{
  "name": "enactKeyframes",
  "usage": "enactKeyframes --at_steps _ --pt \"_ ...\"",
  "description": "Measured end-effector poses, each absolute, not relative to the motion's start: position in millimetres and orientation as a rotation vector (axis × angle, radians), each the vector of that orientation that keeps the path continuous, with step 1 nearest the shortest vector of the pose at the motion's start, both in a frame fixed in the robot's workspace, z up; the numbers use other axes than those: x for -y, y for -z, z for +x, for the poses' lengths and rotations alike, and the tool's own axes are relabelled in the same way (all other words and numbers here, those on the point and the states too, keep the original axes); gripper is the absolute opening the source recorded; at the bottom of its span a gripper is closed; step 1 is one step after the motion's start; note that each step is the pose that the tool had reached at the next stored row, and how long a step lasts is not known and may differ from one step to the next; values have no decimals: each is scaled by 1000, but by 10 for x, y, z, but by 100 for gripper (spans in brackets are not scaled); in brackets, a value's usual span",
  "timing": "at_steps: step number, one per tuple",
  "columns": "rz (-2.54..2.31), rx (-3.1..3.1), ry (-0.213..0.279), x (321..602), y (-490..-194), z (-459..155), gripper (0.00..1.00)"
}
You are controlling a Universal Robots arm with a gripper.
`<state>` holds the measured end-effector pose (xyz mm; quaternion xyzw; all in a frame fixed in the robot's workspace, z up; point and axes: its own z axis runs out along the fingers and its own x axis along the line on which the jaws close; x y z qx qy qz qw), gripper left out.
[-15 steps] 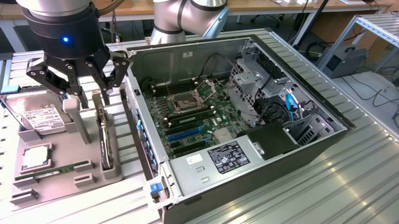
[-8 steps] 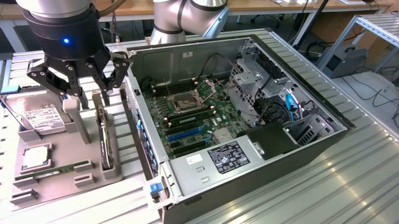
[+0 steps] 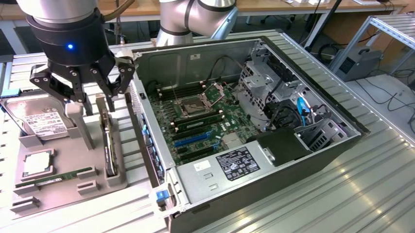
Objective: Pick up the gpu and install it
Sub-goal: 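Pick up the gpu and move the gpu toward the slot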
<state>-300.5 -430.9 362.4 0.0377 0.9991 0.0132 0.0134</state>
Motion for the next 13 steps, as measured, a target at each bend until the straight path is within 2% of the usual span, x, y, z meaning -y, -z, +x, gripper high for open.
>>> enactKeyframes --at_steps 13 --pt "117 -3112 -28 4309 -3568 -3005 42"
